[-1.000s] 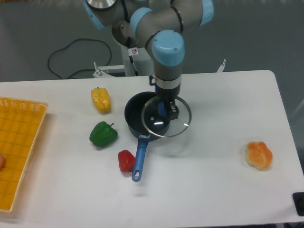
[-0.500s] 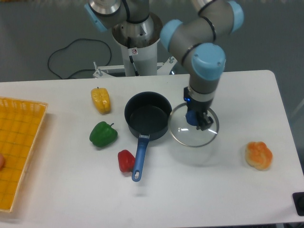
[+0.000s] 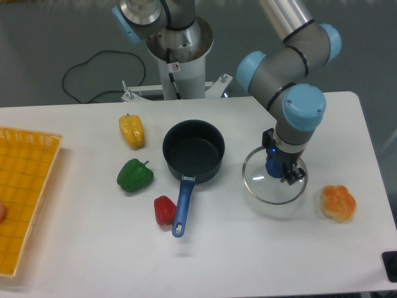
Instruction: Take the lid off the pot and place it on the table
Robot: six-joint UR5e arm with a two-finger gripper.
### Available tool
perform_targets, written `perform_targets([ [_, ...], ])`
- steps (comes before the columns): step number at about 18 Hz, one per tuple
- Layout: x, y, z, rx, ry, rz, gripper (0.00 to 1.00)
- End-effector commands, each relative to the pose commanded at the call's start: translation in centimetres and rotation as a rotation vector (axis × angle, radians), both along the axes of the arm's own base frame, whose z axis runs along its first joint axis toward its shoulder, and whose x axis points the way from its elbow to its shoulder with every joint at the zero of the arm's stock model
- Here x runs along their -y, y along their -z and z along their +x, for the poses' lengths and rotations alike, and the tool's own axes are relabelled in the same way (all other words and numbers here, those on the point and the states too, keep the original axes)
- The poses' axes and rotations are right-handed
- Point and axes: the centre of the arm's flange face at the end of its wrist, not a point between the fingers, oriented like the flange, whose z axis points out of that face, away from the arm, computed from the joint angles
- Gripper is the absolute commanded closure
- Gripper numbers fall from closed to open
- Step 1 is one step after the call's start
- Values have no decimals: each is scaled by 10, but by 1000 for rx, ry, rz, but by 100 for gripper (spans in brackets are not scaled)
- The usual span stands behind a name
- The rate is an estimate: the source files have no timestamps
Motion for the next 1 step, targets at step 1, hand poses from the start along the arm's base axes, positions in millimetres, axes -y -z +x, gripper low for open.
perform_targets([
  [1, -1, 2, -2, 1, 0, -1, 57],
])
